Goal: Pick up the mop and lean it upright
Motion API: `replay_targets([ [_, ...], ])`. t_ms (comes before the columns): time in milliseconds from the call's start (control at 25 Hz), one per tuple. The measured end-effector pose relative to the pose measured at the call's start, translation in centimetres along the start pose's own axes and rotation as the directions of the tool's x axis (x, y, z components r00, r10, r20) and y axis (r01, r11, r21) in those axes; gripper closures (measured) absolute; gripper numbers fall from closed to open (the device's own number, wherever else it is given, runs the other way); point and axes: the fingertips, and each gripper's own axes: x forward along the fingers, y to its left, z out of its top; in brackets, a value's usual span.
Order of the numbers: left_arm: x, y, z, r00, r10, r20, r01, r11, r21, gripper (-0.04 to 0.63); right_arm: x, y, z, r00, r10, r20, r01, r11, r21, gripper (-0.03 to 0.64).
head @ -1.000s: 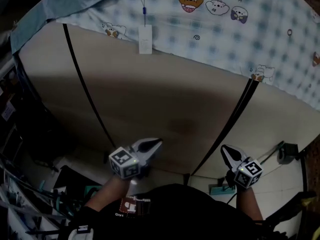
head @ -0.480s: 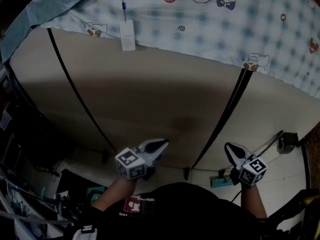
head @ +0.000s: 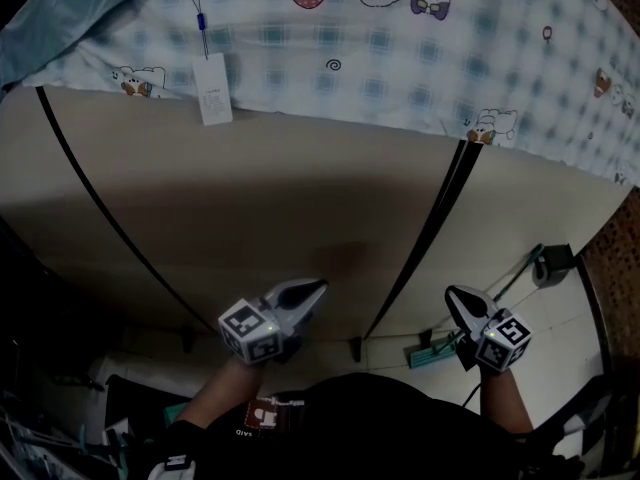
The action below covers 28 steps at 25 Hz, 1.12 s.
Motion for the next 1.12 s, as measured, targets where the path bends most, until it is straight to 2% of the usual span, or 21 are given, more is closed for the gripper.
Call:
replay_targets([
  [160,1.7,-1.8,-0.9,0.999,0.008,-0.040,-0.008,1.000,-0.008,0.595,-0.9,-1.5,0.0,0.999,0.033,0.018,-0.033,0.999,0.000,0.603],
  [360,5.8,-5.0,-1.9,0.997,0.067,-0.030,-0.066,0.998,0.017,0.595,-3.8,-5.6,0.7,0.995,0.098,0.034,-0.098,0.995,0.009,0.603],
  [520,10.7,-8.6,-3.8,0.990,0.139,-0.006,-0.139,0.990,0.003,0.595,-7.1,-10.4,0.1,0.986,0.164,-0.012,-0.164,0.986,-0.032,0.603],
  [640,14.7,-11.0,-6.7,0.986,0.166,0.004,-0.166,0.986,-0.013,0.595,-9.6,-14.2,-0.6,0.976,0.211,-0.056,-0.215,0.973,-0.085,0.603],
  [720,17.2,-12.9,-7.1,0.984,0.176,-0.005,-0.176,0.984,-0.024,0.595,-10.5,-16.1,-0.9,0.970,0.234,-0.068,-0.239,0.968,-0.081,0.603],
  [920,19.1,-14.8,-8.3,0.979,0.202,-0.022,-0.202,0.979,-0.014,0.595,-11.6,-17.5,-0.9,0.956,0.286,-0.066,-0.288,0.957,-0.018,0.603],
  [1000,19.1,-15.0,-7.6,0.978,0.206,-0.021,-0.206,0.978,-0.028,0.595,-11.3,-17.6,-0.7,0.957,0.286,-0.057,-0.286,0.958,-0.004,0.603],
  [1120,18.6,-14.0,-7.2,0.980,0.197,-0.017,-0.197,0.980,-0.012,0.595,-10.1,-17.3,-0.6,0.961,0.273,-0.053,-0.274,0.962,-0.018,0.603],
])
